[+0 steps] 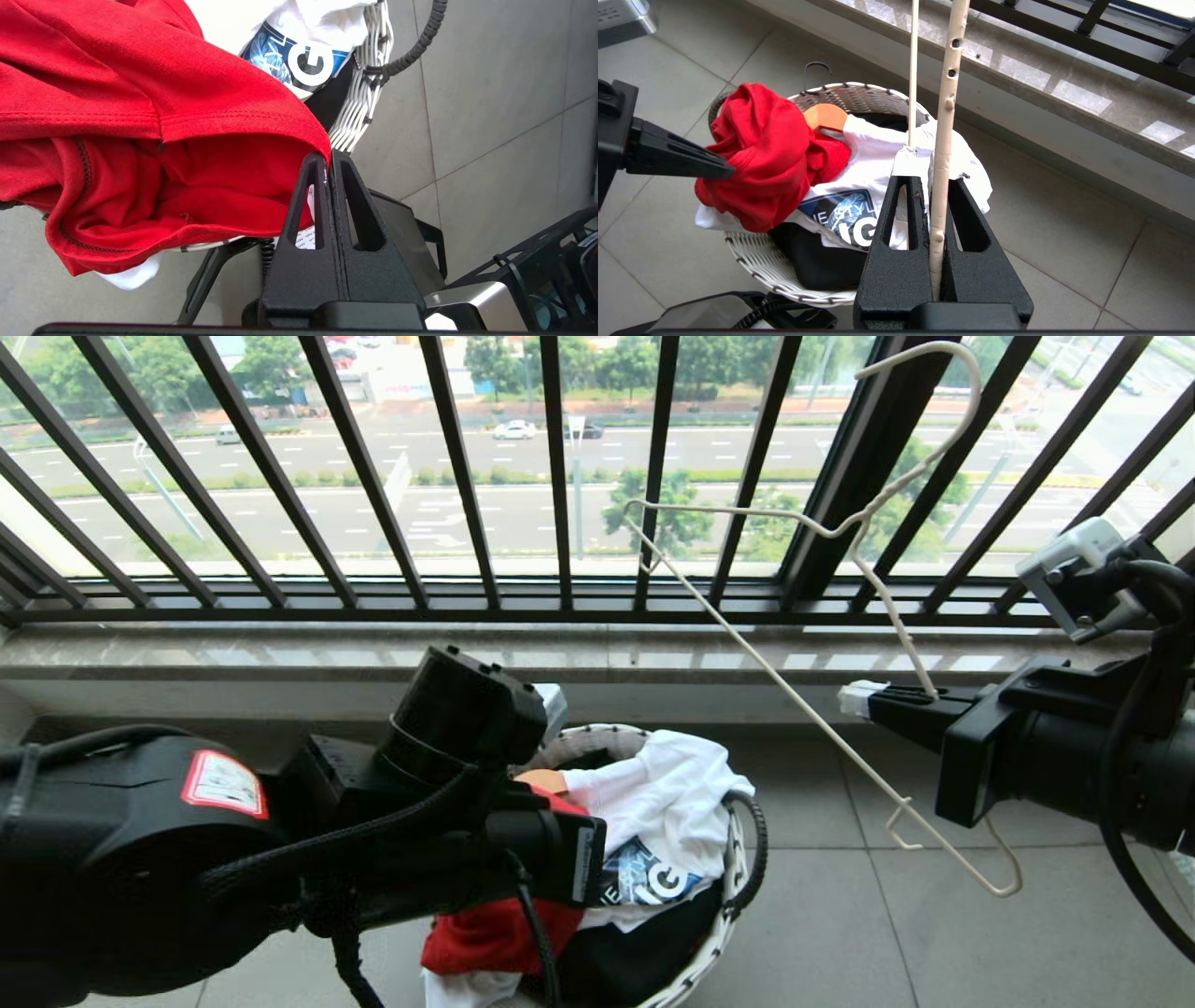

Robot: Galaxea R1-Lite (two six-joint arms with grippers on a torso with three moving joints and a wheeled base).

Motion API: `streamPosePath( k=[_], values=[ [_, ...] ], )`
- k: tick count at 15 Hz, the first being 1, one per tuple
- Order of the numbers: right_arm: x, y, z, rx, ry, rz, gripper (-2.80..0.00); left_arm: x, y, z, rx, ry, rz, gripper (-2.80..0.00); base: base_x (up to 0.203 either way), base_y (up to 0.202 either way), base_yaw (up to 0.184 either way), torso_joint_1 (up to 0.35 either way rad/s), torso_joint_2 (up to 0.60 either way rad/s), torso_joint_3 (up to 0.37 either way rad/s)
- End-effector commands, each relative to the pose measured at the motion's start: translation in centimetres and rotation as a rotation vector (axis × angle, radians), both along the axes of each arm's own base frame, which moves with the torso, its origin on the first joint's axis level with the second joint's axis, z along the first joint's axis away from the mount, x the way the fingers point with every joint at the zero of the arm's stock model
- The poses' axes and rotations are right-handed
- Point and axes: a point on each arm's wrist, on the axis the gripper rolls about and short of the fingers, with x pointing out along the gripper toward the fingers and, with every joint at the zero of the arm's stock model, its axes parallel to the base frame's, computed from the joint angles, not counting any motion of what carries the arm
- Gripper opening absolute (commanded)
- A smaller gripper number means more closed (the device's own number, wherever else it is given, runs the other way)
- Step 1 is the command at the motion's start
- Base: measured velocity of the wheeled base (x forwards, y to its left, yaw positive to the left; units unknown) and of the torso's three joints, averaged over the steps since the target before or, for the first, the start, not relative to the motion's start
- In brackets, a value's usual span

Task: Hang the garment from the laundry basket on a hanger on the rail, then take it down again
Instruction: Pick up clothes from the basket

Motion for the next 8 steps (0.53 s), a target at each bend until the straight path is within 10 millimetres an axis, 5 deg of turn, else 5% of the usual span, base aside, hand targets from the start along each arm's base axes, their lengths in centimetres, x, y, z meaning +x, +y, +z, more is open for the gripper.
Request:
streamPosePath(
  k=[1,2,3,4,8],
  values=[
    [0.1,-0.1,0.0,0.0,-0.002,-0.007,-2.8,1.6,-1.8,-4.4,0.09,0.069,0.003,-2.8,0.0,0.0,0.0,0.0,0.0,0.0],
    [0.1,-0.2,0.1,0.002,-0.005,-0.009,-2.8,1.8,-1.9,-4.7,0.092,0.063,0.007,-2.8,0.0,0.0,0.0,0.0,0.0,0.0],
    [0.1,-0.1,0.1,0.001,-0.003,-0.009,-2.8,1.8,-1.9,-4.7,0.093,0.062,0.009,-1.67,0.0,0.0,0.0,0.0,0.0,0.0],
    [0.2,-0.2,0.1,0.001,-0.003,-0.01,-2.8,1.7,-1.9,-4.6,0.092,0.057,0.013,0.0,0.0,0.0,0.0,0.0,0.0,0.0],
    [0.2,-0.2,0.1,0.001,-0.003,-0.01,-2.8,1.1,-1.2,-2.9,0.07,0.013,0.013,0.0,0.0,0.0,0.0,0.0,0.0,0.0]
  ],
)
